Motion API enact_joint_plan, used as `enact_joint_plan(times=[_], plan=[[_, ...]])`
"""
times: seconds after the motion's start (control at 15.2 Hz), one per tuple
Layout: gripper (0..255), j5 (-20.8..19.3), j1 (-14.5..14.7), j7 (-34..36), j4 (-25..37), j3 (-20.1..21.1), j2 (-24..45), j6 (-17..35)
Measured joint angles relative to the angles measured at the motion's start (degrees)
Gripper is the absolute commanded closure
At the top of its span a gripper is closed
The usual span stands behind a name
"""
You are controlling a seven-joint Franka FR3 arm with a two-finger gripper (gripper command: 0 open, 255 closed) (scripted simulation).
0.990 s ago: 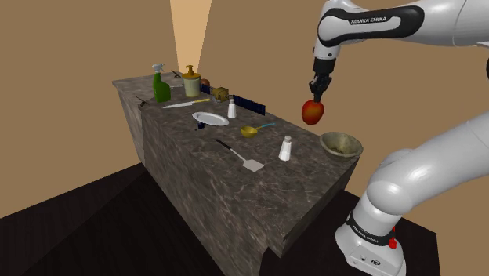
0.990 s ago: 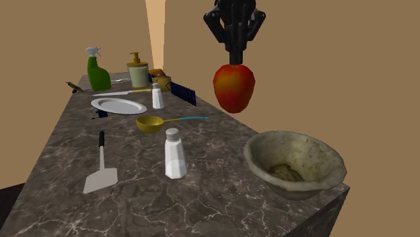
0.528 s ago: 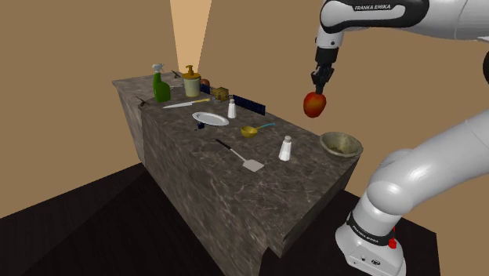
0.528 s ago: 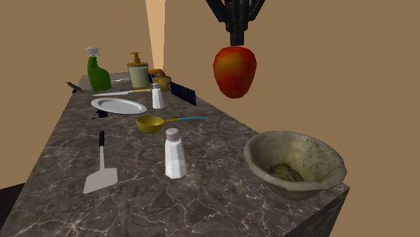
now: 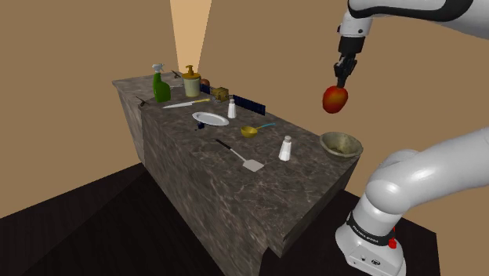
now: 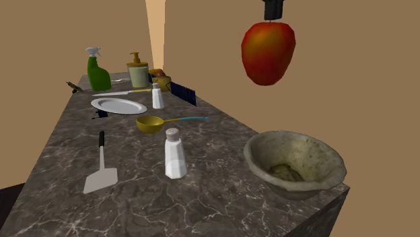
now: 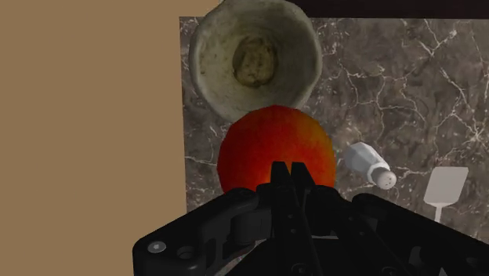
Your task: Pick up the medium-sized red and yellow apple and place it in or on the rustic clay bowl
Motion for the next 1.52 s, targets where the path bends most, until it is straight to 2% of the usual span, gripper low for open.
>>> enact_joint_plan(times=[0.46,1.52], plan=[[255,-3.5,-2.5,-5.3,1.9,-1.6,-7.3,-8.3],[255,-5.9,-4.0,-4.0,-13.5,-3.5,-13.4,1.0]])
